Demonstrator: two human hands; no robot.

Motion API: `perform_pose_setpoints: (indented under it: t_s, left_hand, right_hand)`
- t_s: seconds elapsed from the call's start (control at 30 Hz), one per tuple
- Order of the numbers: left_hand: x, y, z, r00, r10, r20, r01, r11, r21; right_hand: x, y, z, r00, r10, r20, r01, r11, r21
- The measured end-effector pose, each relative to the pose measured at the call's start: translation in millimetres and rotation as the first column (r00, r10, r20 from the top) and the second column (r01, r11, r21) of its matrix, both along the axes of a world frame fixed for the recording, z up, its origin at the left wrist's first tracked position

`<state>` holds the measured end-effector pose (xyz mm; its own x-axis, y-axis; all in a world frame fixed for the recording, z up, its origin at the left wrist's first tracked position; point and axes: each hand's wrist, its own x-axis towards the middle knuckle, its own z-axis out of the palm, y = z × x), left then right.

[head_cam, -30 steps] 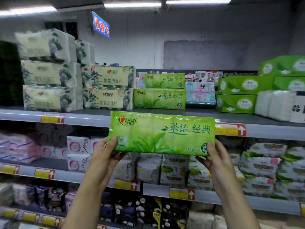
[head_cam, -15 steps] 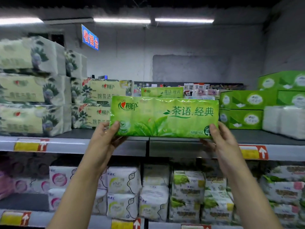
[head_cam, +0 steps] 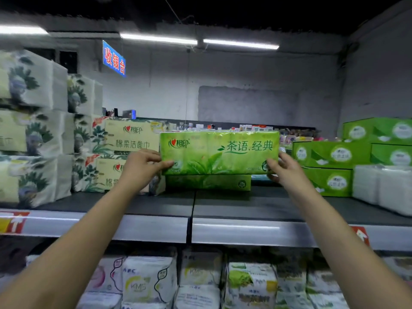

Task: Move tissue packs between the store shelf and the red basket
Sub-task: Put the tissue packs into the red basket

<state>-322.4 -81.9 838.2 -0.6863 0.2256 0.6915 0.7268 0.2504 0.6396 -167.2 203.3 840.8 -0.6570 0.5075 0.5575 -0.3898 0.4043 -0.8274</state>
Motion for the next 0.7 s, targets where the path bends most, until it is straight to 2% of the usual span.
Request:
perform_pose_setpoints:
  t_s: [0.23, 0.37, 0.5, 0.7]
  left_hand:
    - [-25, 8, 5, 0.982, 0.191, -0.012, -0.191, 0.98, -0.049]
    - [-29, 10, 1, 0.98, 0.196, 0.022, -0.196, 0.981, -0.007]
    - [-34, 12, -5, 0.967, 0.254, 0.03, -0.252, 0.967, -0.039]
    - [-36, 20, -6, 0.935, 0.351, -0.046, -0.354, 0.924, -0.146]
  right_hand:
    - [-21, 17, -2, 0.987, 0.0, 0.158, 0.003, 1.0, -0.02]
    - [-31, 16, -6, 0.984, 0.02, 0.179, -0.011, 0.998, -0.055]
    - [-41, 15, -6, 0.973, 0.011, 0.232, -0.005, 1.0, -0.023]
    - [-54, 22, -1, 0.931, -0.045, 0.362, 0.023, 0.998, 0.065]
